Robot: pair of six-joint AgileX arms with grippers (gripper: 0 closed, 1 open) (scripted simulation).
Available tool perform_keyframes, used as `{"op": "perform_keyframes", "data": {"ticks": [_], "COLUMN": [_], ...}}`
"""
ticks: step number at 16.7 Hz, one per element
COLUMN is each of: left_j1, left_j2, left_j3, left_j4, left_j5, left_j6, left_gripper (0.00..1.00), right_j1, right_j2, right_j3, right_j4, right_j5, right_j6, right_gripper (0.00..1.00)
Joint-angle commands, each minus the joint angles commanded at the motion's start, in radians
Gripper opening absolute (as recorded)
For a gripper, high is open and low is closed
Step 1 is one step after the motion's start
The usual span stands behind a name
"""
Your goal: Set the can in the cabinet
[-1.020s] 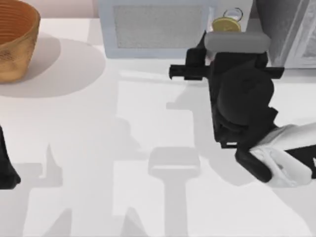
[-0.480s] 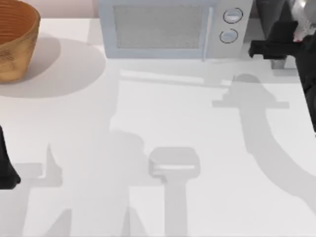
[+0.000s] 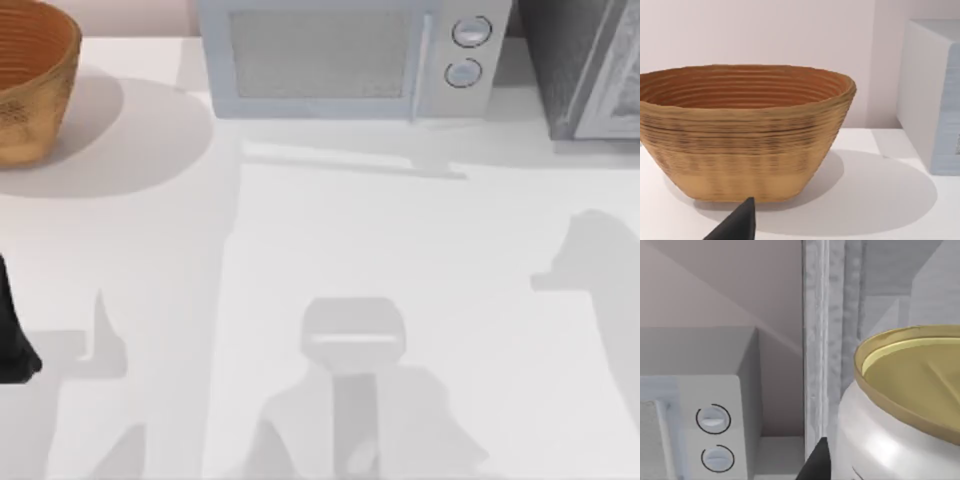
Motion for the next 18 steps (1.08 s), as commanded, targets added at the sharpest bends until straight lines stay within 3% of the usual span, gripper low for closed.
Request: {"op": "perform_keyframes", "data": {"ticks": [9,18], "left_j1": [0.000,0.000], "left_j2": [0.000,0.000], "left_j3": [0.000,0.000], "left_j4": [0.000,0.000], "left_j5": [0.000,0.000], "left_j6": [0.000,0.000], "left_gripper": [1.00,1.00], "right_j1": [-0.229,-0.261], "right_j2": [-0.585,-0.673], "right_j3": [-0.271,-0.309], "right_j4": [-0.346,-0.397], "right_j5": [-0.243,-0.280], "right_j6": [-0.009,-0.009], "right_gripper": [0.00,0.00]}}
